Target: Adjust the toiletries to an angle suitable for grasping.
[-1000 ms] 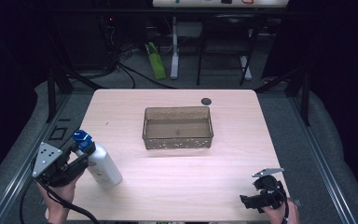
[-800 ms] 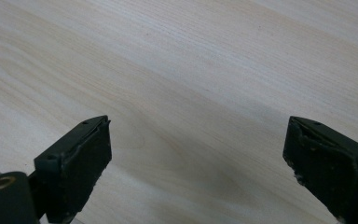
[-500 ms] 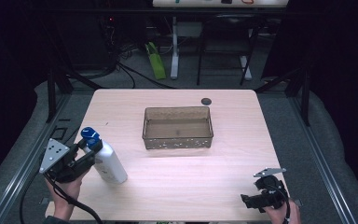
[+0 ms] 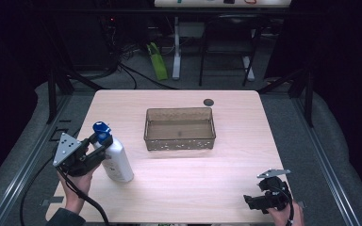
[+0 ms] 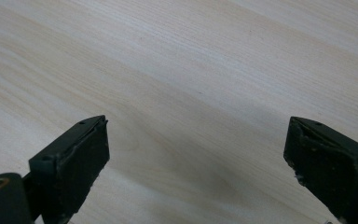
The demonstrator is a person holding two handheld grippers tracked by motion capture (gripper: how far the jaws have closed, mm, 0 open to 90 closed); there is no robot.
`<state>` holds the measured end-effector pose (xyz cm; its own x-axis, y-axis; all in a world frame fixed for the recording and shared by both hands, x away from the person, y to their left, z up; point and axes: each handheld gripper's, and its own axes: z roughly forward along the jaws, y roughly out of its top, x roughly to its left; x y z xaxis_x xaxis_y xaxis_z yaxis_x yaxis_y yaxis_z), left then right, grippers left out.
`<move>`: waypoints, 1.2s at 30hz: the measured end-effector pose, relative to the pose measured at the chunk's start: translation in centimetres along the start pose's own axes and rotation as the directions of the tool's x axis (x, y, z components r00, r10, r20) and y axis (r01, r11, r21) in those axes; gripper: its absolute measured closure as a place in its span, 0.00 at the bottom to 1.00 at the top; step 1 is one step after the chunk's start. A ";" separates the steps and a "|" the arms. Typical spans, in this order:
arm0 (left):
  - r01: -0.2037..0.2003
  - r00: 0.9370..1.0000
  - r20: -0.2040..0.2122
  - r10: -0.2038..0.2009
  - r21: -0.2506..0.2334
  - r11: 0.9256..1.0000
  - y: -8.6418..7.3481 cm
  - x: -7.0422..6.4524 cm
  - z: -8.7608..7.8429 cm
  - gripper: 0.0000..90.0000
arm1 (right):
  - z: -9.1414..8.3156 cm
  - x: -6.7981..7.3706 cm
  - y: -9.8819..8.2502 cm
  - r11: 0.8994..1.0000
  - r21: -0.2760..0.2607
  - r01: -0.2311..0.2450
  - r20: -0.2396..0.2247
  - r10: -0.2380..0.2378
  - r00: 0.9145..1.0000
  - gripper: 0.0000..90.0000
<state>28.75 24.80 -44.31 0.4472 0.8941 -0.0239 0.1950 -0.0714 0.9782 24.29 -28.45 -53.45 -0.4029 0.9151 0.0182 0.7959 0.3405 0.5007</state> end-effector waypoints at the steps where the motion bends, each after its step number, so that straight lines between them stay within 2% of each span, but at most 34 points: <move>1: -0.001 1.000 0.001 0.001 0.003 1.000 0.0 -0.1 0.1 0.60 | 0.0 0.0 0.0 1.000 0.000 -0.001 0.000 0.001 1.000 0.07; 19: 0.025 0.999 -0.034 -0.025 -0.010 1.000 0.6 -1.3 2.9 0.60 | -0.1 0.0 0.1 1.000 -0.008 0.001 -0.001 -0.001 1.000 0.08; 30: 0.032 0.999 -0.018 -0.033 -0.017 0.999 0.9 -2.3 4.5 0.60 | 0.0 0.1 0.1 1.000 -0.013 0.011 -0.012 -0.011 1.000 0.08; 34: 0.028 1.000 -0.005 -0.028 -0.011 1.000 1.0 -2.8 4.9 0.60 | 0.1 0.0 0.0 1.000 -0.011 0.013 -0.014 -0.013 1.000 0.08; 36: 0.012 1.000 0.001 -0.012 -0.003 1.000 1.1 -3.1 5.0 0.60 | 0.1 0.1 0.0 1.000 -0.013 0.013 -0.015 -0.013 1.000 0.08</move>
<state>31.92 19.79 -44.19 0.4457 0.8945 -0.0360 0.1975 -0.0590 0.9785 24.33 -28.36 -53.49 -0.4202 0.9071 0.0248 0.7847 0.3495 0.5119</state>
